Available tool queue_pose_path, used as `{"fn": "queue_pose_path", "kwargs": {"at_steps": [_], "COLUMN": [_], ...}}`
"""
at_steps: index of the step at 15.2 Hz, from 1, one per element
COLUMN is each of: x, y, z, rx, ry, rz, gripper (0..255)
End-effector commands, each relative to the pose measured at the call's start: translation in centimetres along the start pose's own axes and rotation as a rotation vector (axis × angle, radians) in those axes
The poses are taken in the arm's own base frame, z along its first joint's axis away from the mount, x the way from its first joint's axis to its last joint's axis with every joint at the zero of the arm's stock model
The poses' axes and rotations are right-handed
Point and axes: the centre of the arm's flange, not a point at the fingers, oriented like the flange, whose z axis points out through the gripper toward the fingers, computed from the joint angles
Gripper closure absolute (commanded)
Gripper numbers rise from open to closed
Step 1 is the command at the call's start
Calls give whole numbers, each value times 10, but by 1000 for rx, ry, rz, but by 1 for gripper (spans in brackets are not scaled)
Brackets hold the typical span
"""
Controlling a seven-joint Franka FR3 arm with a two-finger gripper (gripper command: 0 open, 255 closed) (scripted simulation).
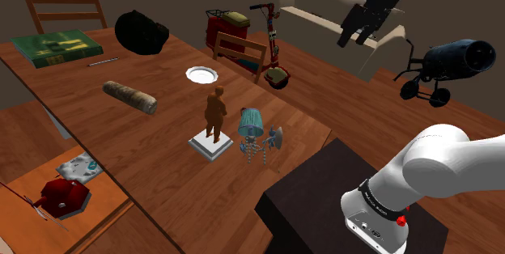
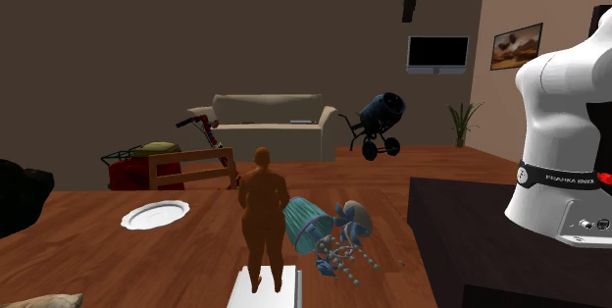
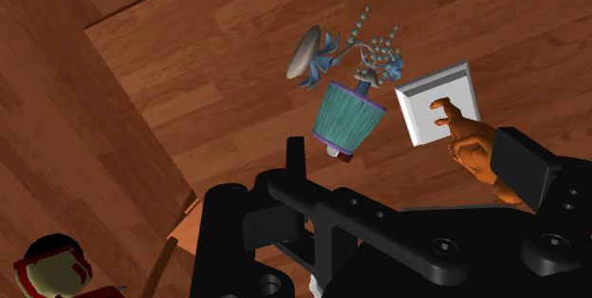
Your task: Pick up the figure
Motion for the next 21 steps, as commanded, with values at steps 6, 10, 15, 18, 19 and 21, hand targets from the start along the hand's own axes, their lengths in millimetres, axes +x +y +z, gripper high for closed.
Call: {"fn": "queue_pose_path", "kwargs": {"at_steps": [6, 10, 15, 18, 19, 21], "x": [37, 67, 104, 126, 133, 148], "y": [-40, -72, -111, -134, -141, -157], "z": [40, 72, 112, 137, 145, 162], "rx": [0, -1, -1, -1, -2, -2], "ry": [-16, -30, -46, -56, -59, -66], "rz": [16, 29, 45, 54, 57, 64], "gripper": [0, 0, 0, 0, 0, 0]}}
